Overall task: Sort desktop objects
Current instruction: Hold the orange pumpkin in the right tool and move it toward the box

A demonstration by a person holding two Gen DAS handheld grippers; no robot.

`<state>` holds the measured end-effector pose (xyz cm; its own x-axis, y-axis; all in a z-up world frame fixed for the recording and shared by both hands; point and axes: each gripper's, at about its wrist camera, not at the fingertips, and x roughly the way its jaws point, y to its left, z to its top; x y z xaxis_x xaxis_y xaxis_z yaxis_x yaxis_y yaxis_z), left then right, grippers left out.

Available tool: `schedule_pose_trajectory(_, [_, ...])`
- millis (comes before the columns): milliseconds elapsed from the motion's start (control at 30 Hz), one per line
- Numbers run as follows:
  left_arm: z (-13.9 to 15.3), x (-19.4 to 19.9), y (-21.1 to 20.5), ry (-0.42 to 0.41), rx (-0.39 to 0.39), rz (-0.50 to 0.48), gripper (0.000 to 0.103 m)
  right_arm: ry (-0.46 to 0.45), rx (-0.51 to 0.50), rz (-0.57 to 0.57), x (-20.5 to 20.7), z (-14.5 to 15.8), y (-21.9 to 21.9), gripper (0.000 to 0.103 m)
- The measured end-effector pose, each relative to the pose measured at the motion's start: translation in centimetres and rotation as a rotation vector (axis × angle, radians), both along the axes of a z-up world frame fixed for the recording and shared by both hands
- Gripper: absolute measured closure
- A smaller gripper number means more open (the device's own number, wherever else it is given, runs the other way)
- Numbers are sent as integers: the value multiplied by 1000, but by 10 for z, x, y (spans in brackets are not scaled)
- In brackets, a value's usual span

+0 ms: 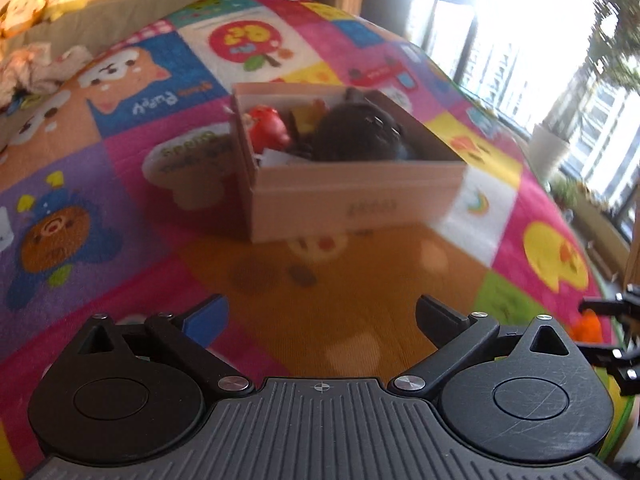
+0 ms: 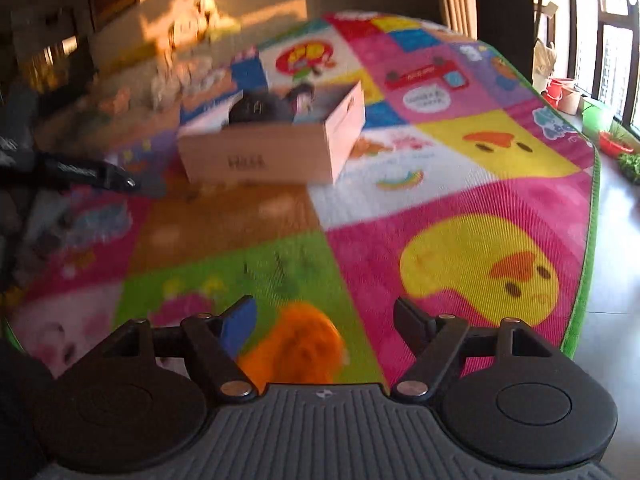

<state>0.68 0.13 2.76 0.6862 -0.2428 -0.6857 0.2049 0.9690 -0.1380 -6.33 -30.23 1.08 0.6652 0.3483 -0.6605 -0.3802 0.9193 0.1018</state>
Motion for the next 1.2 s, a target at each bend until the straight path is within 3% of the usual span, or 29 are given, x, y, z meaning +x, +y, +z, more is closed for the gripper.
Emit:
schedule_pose_trajectory(100, [0, -8, -1, -5, 5, -16, 0, 15, -20, 8, -7, -3, 1, 34])
schedule_pose_trajectory(167, [-1, -9, 1, -1, -13, -11, 0, 19, -46, 14, -10, -4, 5, 55])
schedule_pose_trajectory(367, [0, -17, 7, -6, -46, -7, 0, 30, -103, 37, -11, -3, 17, 79])
schedule_pose_trajectory(533, [-3, -22, 12, -1, -68, 4, 0, 37, -110, 48, -7, -1, 30, 78])
schedule_pose_trajectory(600, [-3, -26, 15, 0, -73, 7, 0, 43, -98, 36, -5, -1, 32, 68])
schedule_pose_trajectory(667, [-4, -28, 17, 4, -74, 11, 0, 38, -78, 2, -3, 2, 28, 42])
schedule_pose_trajectory(733, [-6, -28, 18, 12, -75, 13, 0, 22, -55, -22, -4, 6, 23, 37])
schedule_pose_trajectory(833, [-10, -27, 16, 32, -71, 13, 0, 10, 11, -10, -7, 14, 19, 16])
schedule_pose_trajectory(867, [-11, -26, 14, 38, -70, 9, 0, 0, 23, 1, -9, 15, 20, 14])
schedule_pose_trajectory(1033, [-14, -30, 2, 51, -52, -41, 0, -7, -30, 82, -9, 6, 46, 16])
schedule_pose_trajectory(1100, [-12, -32, -3, 44, -40, -62, 0, 9, -94, 82, -5, -2, 55, 34])
schedule_pose_trajectory(1133, [-12, -33, -4, 40, -35, -67, 0, 28, -111, 82, -3, -5, 57, 49])
schedule_pose_trajectory(1200, [-11, -33, -4, 34, -34, -68, 0, 43, -107, 77, 0, -4, 54, 52])
